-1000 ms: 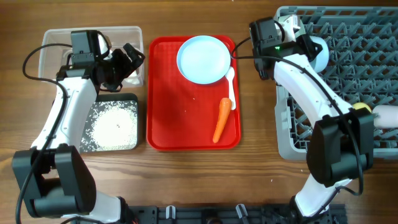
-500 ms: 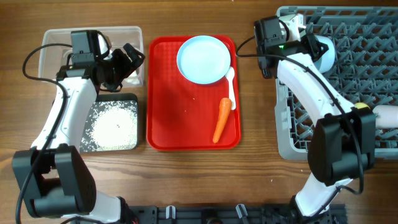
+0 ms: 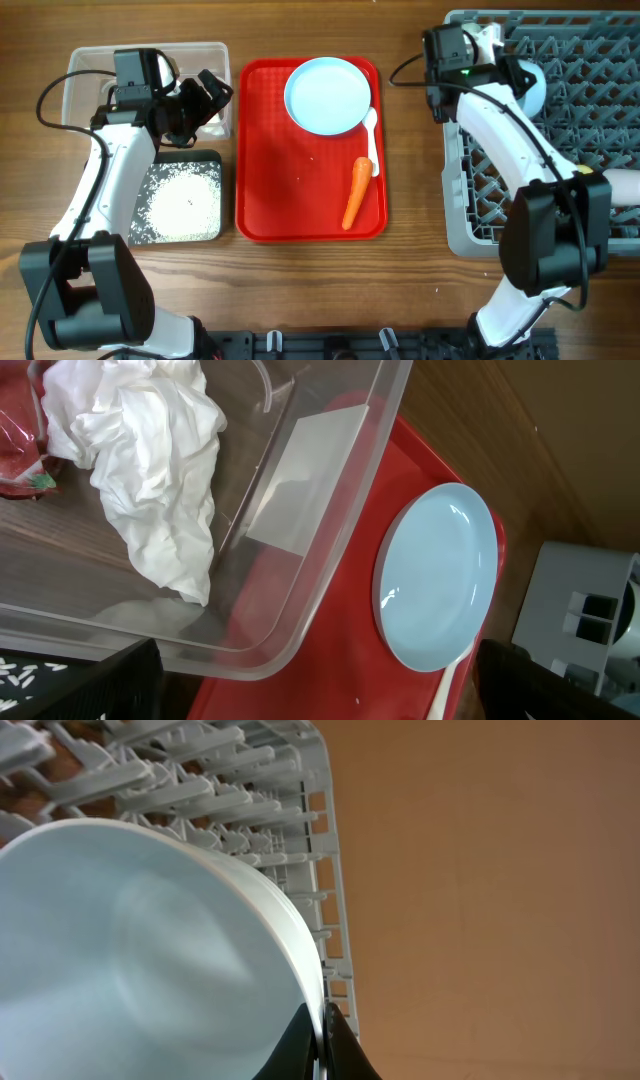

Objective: Sort waste into correct bins and load items into the dishwasher rack
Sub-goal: 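Place the blue bowl in the dish rack and release, right gripper, then reach the right gripper to the blue plate and grasp its edge, then carry the blue plate with the right gripper and stand it in the rack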

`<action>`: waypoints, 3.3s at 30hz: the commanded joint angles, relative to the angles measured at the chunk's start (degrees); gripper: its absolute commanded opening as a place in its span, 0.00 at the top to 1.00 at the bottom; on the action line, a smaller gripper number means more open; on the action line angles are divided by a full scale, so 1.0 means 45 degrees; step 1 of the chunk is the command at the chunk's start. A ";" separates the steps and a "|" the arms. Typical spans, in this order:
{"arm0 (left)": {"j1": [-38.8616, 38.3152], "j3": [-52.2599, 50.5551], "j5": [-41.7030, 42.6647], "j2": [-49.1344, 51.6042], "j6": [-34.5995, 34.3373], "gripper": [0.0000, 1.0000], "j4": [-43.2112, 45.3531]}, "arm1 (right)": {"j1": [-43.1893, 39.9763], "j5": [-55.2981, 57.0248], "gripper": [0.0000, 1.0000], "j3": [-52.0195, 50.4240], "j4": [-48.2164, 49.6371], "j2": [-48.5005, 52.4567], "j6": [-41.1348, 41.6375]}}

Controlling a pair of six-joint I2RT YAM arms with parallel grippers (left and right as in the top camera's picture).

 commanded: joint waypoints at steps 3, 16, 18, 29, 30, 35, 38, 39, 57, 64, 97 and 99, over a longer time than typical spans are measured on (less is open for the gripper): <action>0.0053 0.0063 -0.0029 -0.0034 0.0287 0.00 0.0000 | -0.0019 -0.1175 0.95 -0.0039 -0.0131 0.0243 0.0476; 0.0053 0.0063 -0.0029 -0.0034 0.0287 0.00 -0.0005 | 0.0656 -0.2463 0.76 -0.0034 -0.1239 0.0243 0.0748; 0.0053 0.0063 -0.0029 -0.0034 0.0287 0.00 -0.0005 | 0.0913 -0.2463 0.67 -0.0034 -0.1345 0.0243 0.0680; 0.0053 0.0063 -0.0029 -0.0034 0.0287 0.00 -0.0005 | 0.2424 -0.2472 0.00 -0.0034 -0.1724 0.0238 0.0622; 0.0053 0.0063 -0.0029 -0.0034 0.0287 0.00 0.0000 | 0.2531 -0.2467 0.00 -0.0024 -0.1719 0.0238 0.0627; 0.0053 0.0063 -0.0029 -0.0034 0.0287 0.00 -0.0005 | 0.2783 -0.2900 0.00 0.0243 -0.1452 -0.0369 0.0772; 0.0053 0.0063 -0.0029 -0.0034 0.0287 0.00 0.0000 | 0.2783 -0.4546 0.00 0.0588 -0.1166 -0.1292 0.0767; 0.0053 0.0063 -0.0029 -0.0034 0.0287 0.00 0.0000 | 0.2783 -0.5333 0.00 0.0661 -0.1054 -0.1627 0.0767; 0.0053 0.0063 -0.0029 -0.0034 0.0287 0.00 0.0000 | 0.2866 -1.9851 0.20 0.0549 0.1506 -0.1345 0.5911; 0.0053 0.0063 -0.0029 -0.0034 0.0287 0.00 -0.0005 | 0.2900 -1.7699 0.48 0.0345 0.1379 0.1010 0.9306; 0.0053 0.0063 -0.0029 -0.0034 0.0287 0.00 -0.0005 | 0.2953 -1.5858 0.96 0.0151 0.2191 0.3113 1.0117; 0.0053 0.0063 -0.0029 -0.0034 0.0287 0.00 -0.0005 | 0.2861 -1.5868 0.96 0.0282 0.2205 0.2914 0.9559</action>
